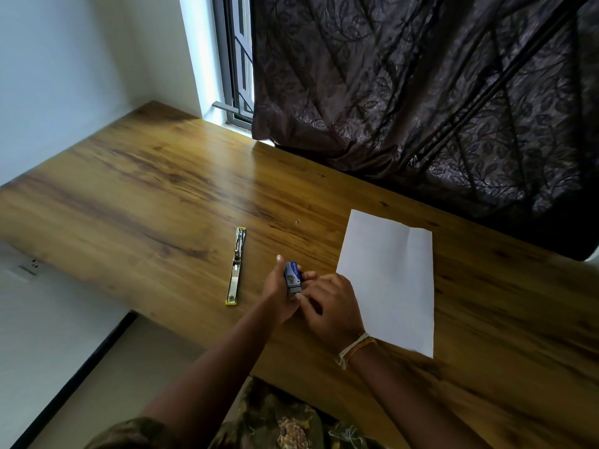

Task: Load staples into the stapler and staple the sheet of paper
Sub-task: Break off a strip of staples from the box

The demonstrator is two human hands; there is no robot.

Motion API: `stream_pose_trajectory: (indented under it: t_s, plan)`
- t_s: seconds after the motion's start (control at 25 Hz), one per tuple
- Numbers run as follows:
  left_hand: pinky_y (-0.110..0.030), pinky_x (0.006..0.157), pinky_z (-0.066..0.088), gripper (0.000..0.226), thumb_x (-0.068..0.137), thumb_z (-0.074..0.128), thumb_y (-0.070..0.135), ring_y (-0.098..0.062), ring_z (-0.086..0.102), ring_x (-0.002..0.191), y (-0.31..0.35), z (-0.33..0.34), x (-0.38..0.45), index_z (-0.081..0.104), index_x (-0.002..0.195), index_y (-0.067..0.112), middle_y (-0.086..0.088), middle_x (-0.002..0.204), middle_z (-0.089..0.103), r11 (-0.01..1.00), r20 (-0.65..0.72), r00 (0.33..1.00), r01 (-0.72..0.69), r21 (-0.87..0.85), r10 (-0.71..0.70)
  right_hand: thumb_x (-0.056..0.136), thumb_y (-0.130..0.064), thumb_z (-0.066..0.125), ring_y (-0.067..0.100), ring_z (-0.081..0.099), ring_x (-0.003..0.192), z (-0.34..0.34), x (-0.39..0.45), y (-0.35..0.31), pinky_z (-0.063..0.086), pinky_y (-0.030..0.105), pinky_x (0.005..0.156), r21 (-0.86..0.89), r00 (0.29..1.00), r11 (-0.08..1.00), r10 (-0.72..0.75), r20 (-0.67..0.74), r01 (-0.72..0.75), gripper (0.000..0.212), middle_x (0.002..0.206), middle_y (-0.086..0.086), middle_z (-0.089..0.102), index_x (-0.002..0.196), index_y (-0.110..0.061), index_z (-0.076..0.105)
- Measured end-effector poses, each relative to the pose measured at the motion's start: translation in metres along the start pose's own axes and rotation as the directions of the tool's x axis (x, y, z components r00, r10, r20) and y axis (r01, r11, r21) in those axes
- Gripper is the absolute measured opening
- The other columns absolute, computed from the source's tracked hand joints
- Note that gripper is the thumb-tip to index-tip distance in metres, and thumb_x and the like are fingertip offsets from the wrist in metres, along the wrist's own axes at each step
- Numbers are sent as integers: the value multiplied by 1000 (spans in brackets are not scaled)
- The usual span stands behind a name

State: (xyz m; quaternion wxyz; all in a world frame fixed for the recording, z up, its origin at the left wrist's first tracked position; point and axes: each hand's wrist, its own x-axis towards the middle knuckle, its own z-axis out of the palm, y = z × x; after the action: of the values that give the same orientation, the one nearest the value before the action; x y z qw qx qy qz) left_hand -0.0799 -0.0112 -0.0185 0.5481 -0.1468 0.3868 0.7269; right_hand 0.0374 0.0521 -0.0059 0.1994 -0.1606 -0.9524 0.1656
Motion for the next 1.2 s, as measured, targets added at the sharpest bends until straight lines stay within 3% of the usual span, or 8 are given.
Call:
stream_pose_trajectory:
  t_s: [0.2,0.32,0.52,0.72,0.92,1.2]
  plan:
    - [-36,71,49,58,96,31,60,-24,66,65,-1,-5,4,55,79,10,-13,75,69,1000,24,1000,-2,13,2,83,-38,63,13,57,79,5,7,-4,40,24,74,-74,997,995,75,20,-74,16,84,-5,71,84,-24,71]
    - [-32,66,53,56,96,34,60,-22,66,67,-1,-5,4,55,80,10,-12,73,68,1000,16,1000,13,-16,-13,78,-32,71,15,59,77,5,10,-7,43,26,72,-90,997,994,69,19,-67,12,86,-3,71,85,-22,70]
    - [-28,60,47,54,95,37,58,-16,55,63,0,-2,1,55,79,10,-6,71,57,1000,-15,1000,20,-21,-20,82,-30,68,14,62,82,2,15,-10,45,25,75,-90,999,996,31,39,-27,17,94,-4,72,95,-21,70]
    - [-21,47,47,54,96,37,58,-14,53,55,2,-1,3,54,77,10,-5,64,58,999,-56,998,36,-3,-36,87,-22,65,16,61,91,-3,19,-7,42,20,78,24,994,998,50,99,-53,21,101,1,72,105,-17,73]
    - [-26,58,47,54,96,37,56,-16,54,60,2,-1,1,55,78,9,-7,66,59,999,-35,999,37,-16,-37,87,-20,65,12,60,98,-4,21,-9,42,14,82,138,979,974,161,127,-178,23,107,2,69,109,-15,71]
    - [-25,47,52,53,98,34,55,-18,60,54,3,3,-6,52,81,8,-8,61,60,999,-21,999,33,14,-33,88,-28,62,9,59,90,2,19,-11,49,15,75,128,965,958,245,96,-256,20,100,-3,67,104,-18,70]
